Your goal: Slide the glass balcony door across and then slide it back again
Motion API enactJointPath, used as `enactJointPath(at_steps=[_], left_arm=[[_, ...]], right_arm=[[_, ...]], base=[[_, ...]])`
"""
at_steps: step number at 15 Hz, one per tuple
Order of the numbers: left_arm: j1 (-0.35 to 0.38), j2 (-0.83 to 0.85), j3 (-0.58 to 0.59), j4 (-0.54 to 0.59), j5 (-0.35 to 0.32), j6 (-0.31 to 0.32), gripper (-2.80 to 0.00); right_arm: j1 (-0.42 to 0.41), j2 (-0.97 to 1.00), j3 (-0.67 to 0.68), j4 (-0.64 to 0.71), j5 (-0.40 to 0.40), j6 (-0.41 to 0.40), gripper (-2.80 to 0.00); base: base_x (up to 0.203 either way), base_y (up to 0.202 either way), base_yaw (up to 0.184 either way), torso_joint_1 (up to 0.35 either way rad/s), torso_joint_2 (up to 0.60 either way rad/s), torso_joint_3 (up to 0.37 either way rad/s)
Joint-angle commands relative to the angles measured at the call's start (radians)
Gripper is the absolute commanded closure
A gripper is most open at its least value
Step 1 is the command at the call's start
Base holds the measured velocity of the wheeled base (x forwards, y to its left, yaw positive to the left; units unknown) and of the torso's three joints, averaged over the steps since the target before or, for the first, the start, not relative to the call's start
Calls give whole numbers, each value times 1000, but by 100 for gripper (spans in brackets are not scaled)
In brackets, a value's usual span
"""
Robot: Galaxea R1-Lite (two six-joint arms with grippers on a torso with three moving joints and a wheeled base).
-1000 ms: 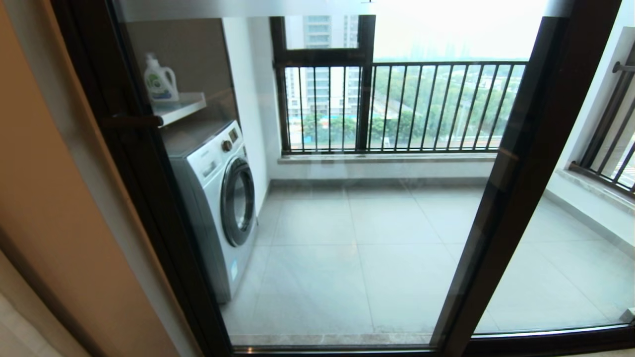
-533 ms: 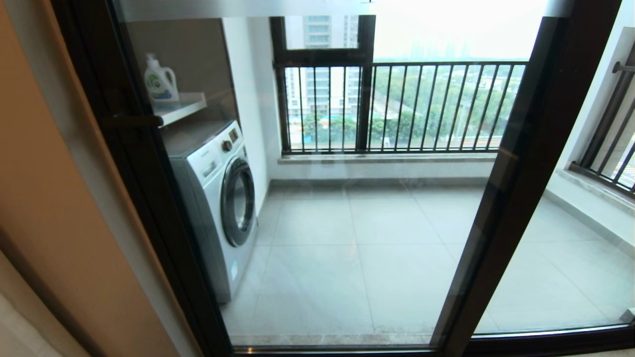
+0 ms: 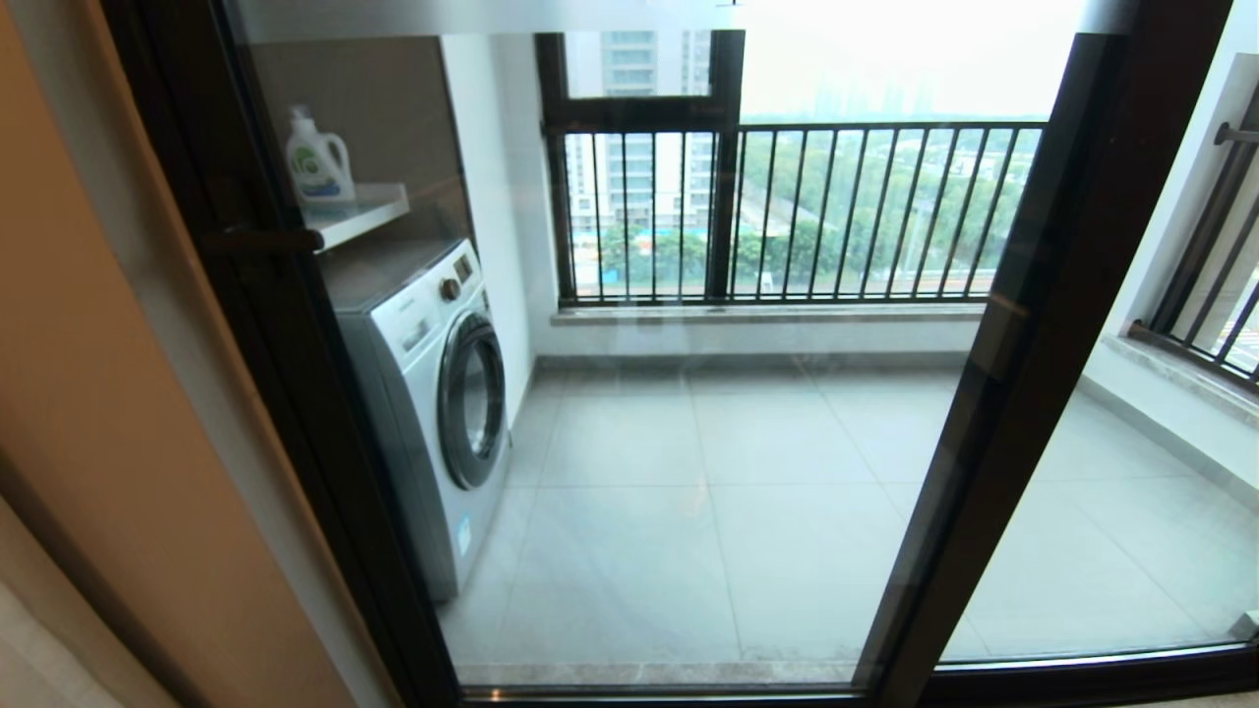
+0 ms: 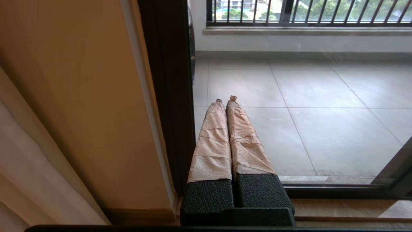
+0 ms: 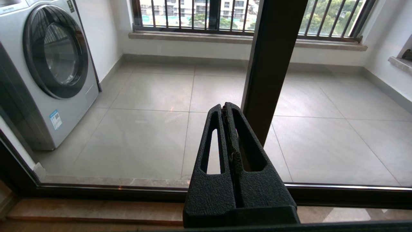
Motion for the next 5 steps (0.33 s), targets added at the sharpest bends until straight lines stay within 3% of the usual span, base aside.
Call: enactJointPath(at_steps=[1,5], left_arm=[[0,2,0,0,0,0,0],[0,2,0,0,0,0,0]], right_arm=[[0,1,12,-1,-9,16,0],[0,1,12,-3,-10,25,0]], base=[[0,0,0,0,0,0],[0,0,0,0,0,0]])
